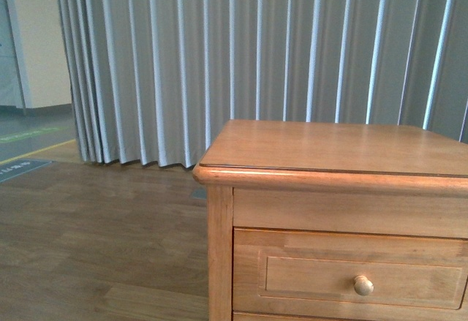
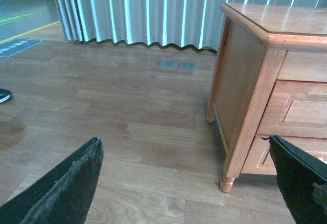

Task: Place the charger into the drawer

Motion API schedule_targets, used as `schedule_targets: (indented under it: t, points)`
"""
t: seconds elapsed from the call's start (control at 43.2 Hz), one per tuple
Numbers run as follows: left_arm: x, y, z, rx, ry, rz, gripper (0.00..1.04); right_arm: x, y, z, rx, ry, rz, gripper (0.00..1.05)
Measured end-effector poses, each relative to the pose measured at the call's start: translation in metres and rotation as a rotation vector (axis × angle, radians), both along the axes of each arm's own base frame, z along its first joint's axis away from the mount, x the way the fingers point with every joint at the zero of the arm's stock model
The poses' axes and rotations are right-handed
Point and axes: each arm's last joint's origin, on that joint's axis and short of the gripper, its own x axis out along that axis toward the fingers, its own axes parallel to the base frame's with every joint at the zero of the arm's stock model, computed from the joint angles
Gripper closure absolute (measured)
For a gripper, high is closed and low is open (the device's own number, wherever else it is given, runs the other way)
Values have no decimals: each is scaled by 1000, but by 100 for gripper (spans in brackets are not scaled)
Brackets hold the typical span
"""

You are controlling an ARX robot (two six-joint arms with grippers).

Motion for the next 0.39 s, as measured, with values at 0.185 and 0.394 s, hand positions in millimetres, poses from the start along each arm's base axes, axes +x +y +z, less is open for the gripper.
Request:
schedule_targets:
  t: [0.185,0.394]
  points:
    - [0,0,0,0,0,0,6,0,0,0,0,-1,0,103]
    - [0,0,0,0,0,0,6,0,0,0,0,-1,0,65]
